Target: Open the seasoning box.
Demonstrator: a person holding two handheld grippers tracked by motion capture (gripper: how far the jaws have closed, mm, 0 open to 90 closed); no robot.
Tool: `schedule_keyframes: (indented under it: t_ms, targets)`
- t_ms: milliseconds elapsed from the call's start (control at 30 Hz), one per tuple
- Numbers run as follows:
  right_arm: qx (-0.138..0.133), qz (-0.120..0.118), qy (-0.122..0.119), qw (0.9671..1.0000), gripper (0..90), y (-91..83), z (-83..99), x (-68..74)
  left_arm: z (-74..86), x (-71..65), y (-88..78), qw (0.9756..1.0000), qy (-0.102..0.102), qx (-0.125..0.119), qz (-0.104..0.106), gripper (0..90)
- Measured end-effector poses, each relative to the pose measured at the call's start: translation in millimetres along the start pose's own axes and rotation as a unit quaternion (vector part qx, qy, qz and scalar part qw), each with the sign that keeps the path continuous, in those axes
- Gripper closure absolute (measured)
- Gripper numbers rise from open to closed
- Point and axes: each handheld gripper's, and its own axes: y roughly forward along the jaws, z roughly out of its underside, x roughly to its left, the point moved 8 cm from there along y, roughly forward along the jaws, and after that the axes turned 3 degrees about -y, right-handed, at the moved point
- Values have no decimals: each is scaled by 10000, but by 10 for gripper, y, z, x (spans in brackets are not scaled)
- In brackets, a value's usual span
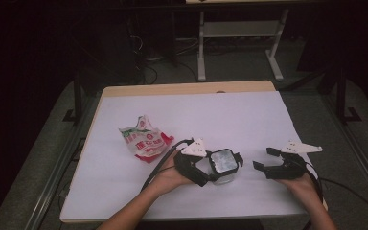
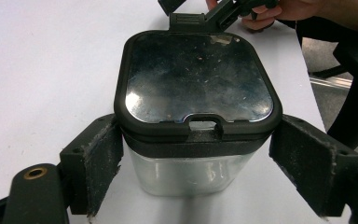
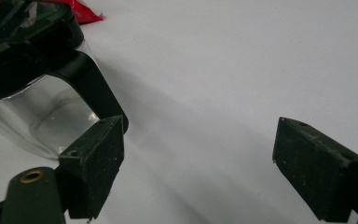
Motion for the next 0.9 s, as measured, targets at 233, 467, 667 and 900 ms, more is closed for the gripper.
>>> schedule_keyframes:
  t_ms: [233,467,667,900]
  targets:
    - [23,3,8,10000,161,9,10,-2,-46,0,-64,9999,-48,-89,60,181]
    - [29,0,3,10000,162,16,14,-3,-70,-6,-81,9999,-58,-131,63,183]
    - [36,-8,-3,10000,164,24,23,-12,-114,-17,-121,9997,-45,-252,62,193]
    - [19,-12,19,10000,164,17,13,3,-156,-39,-167,9993,-6,-358,116,234]
